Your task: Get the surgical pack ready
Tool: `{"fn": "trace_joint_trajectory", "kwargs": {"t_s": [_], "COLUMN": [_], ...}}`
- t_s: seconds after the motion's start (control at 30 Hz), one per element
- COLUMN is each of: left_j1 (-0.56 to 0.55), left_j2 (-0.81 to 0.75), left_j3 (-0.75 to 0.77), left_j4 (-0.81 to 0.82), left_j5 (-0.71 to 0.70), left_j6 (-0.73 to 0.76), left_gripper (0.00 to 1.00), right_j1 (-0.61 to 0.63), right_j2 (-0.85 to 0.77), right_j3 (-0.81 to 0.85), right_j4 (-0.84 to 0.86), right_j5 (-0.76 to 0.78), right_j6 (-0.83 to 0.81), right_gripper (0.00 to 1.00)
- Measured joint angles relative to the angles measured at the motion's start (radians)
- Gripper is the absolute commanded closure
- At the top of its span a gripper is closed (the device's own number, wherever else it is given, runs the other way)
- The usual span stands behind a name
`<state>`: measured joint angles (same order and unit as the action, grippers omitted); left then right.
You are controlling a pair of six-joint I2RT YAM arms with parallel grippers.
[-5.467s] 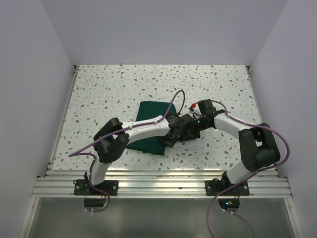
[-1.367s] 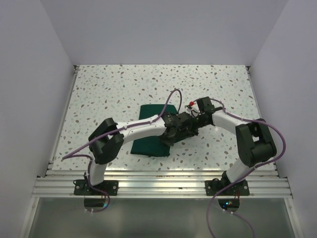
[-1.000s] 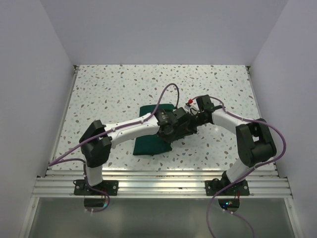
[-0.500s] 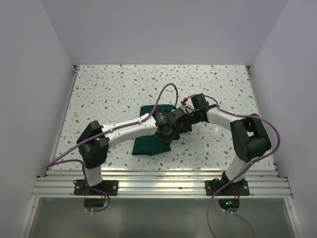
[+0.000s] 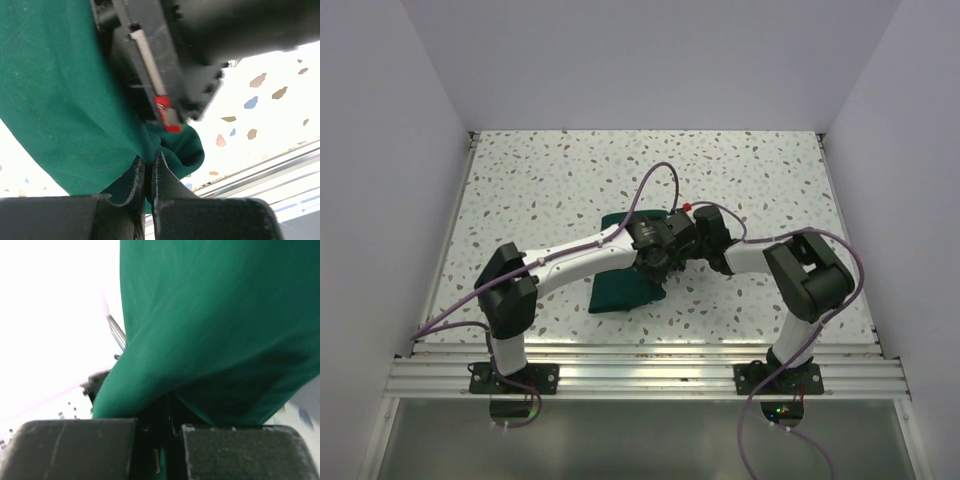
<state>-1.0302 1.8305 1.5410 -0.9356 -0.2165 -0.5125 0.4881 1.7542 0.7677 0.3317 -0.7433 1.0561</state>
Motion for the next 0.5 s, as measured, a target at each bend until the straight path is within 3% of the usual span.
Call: {"fn": "trace_joint_trajectory", "kwargs": {"t_s": [0.27, 0.4, 0.5], "left_j1": [0.008, 0.008, 0.006], "left_j2": [0.0, -0.005, -0.024], "left_j3": [-0.007, -0.041, -0.072], "left_j4": [0.017, 0.052, 0.073], "left_j5": [0.006, 0.019, 0.031], "left_j6": [-0.001, -0.005, -0.013], "left_gripper": [1.0, 1.0, 1.0], "right_j1": [0.021, -0.016, -0.1], "right_j2": [0.175, 0.151, 0.082], "right_j3": [-0.004, 0.003, 0.024], "right_j4": [0.246, 0.179, 0.001], "right_j5": [0.018, 0.01, 0.0], "right_j6": [0.111, 0.069, -0.03], "right_gripper": [1.0, 1.0, 1.0]}}
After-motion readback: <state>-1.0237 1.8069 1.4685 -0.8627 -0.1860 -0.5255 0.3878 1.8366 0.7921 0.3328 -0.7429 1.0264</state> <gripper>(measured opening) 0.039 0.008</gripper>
